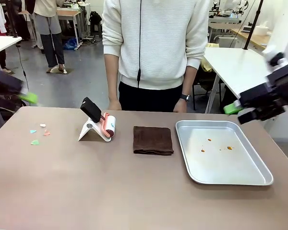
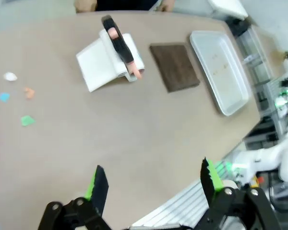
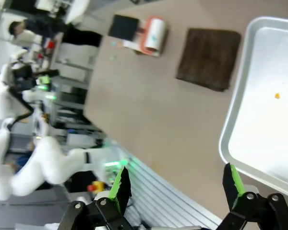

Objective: Clean the surface of the table.
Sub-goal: Hold the Lint Roller with your left hand and the towel with your right hand.

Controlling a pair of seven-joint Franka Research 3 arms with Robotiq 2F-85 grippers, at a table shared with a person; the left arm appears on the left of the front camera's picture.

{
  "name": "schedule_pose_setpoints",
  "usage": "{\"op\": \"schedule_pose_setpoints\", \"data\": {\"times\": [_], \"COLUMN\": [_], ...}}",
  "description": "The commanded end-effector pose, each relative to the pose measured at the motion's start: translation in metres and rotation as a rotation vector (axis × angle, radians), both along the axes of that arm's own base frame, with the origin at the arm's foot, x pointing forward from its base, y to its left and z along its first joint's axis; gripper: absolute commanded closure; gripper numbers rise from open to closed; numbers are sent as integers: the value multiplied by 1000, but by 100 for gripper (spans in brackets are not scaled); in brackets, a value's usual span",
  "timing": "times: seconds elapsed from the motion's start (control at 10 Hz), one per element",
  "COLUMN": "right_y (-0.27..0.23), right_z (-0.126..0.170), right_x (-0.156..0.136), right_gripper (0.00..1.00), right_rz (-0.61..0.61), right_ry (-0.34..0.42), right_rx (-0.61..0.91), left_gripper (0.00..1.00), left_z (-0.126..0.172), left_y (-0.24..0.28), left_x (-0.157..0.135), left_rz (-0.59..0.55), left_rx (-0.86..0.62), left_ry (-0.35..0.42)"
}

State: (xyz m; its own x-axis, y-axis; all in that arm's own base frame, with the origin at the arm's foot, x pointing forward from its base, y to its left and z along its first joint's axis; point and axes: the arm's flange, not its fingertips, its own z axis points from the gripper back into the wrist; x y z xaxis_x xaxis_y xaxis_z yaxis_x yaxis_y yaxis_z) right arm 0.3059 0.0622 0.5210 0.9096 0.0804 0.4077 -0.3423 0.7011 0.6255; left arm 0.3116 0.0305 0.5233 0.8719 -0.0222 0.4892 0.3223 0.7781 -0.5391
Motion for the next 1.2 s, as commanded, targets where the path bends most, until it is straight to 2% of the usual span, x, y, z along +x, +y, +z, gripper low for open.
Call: {"op": "schedule_pose_setpoints", "data": {"times": [0.0,0.2,0.4,0.5,0.8,0.9,1.0,1.1], "right_y": [-37,-64,-85,-94,-124,-129,-150,-150], "right_z": [-72,-86,-106,-117,-150,-154,-115,-115], "right_x": [-65,-63,-49,-41,-19,-17,14,14], "right_gripper": [0,0,0,0,0,0,0,0], "right_rz": [6,-41,-68,-84,-160,-192,-153,-153], "right_ry": [16,68,139,162,204,157,222,222], "right_rx": [152,267,397,444,620,633,560,560], "left_gripper": [0,0,0,0,0,0,0,0], "left_z": [-55,-86,-112,-126,-152,-156,-113,-113], "left_y": [52,106,75,78,77,76,157,157], "left_x": [-47,-62,-73,-75,-81,-79,-24,-24], "left_rz": [-34,49,117,144,246,280,225,225], "left_rx": [-185,-360,-495,-543,-579,-545,-585,-585], "left_ry": [-38,-61,-65,-48,7,15,21,21]}}
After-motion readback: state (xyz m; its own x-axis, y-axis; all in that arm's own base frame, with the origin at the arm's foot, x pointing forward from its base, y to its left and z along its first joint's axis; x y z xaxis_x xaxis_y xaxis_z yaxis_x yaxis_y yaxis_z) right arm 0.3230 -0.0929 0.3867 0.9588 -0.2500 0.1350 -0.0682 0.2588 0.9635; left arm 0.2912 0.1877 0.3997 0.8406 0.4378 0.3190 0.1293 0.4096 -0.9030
